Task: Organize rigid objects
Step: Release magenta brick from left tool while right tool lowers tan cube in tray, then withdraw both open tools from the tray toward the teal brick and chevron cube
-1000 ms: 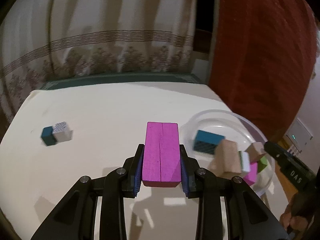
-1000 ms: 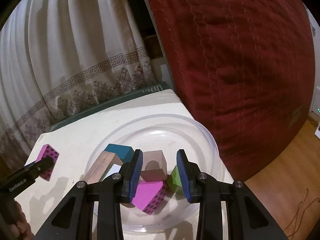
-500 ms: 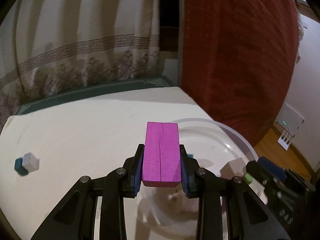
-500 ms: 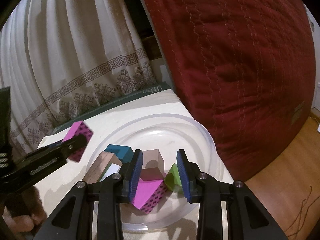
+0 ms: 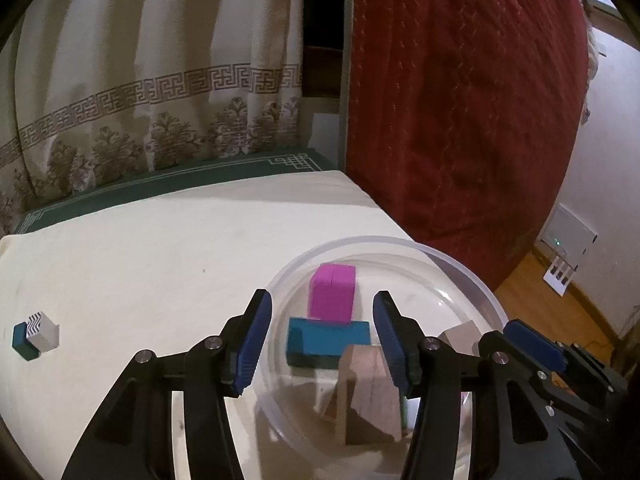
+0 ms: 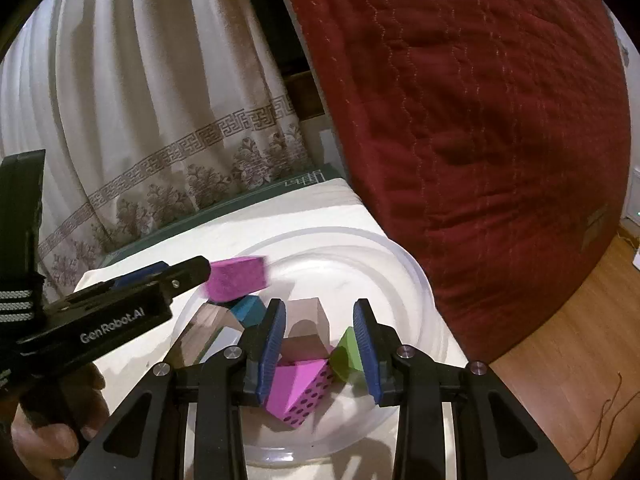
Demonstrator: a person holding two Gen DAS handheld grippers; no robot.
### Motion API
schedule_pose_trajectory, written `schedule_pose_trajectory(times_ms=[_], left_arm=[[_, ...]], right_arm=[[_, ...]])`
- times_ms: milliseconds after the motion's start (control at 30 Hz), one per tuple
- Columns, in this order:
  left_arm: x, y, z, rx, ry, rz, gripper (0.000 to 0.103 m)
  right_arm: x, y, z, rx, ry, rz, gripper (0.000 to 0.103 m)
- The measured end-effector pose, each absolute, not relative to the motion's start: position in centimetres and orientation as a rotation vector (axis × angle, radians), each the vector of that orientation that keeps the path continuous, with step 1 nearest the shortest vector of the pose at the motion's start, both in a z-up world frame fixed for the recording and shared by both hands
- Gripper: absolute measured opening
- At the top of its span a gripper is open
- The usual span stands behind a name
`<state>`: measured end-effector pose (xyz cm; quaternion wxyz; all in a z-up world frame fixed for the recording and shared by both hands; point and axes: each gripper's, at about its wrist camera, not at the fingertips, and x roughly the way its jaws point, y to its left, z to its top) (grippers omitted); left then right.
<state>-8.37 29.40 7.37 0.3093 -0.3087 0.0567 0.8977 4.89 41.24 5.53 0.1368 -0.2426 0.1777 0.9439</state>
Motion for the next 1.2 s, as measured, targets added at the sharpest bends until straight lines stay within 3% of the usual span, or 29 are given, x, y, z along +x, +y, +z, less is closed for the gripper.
schedule_pose_trajectory(times_ms=[333,467,567,700,1000,1200], left_arm=[[-8.2,26.9,7.6,-0.831,0.115,2.417,0.057],[-8.2,25.9,7.4,-0.863,0.107,2.433,0.057],[-8.2,25.0,7.3,-0.878,0.097,2.445,0.058],[-8.1,23.7,7.2,-0.894,0.07,2.479,0.073],[-8.6,20.6,6.9,-0.931,0.029,2.546,0.076],[-8.9,18.7,6.7,-0.935,-0.005,2.588,0.084]], right_arm=[[5.1,40.3,6.0,-0.699,0.5,2.745,0.038],[5.2,39.9,6.2,-0.687,0.499,2.747,0.058],[5.2,39.5,6.5,-0.677,0.483,2.749,0.058],[5.0,39.0,6.6,-0.681,0.475,2.757,0.059],[4.7,37.8,6.8,-0.696,0.448,2.778,0.067],[4.4,37.1,7.0,-0.706,0.428,2.787,0.073]])
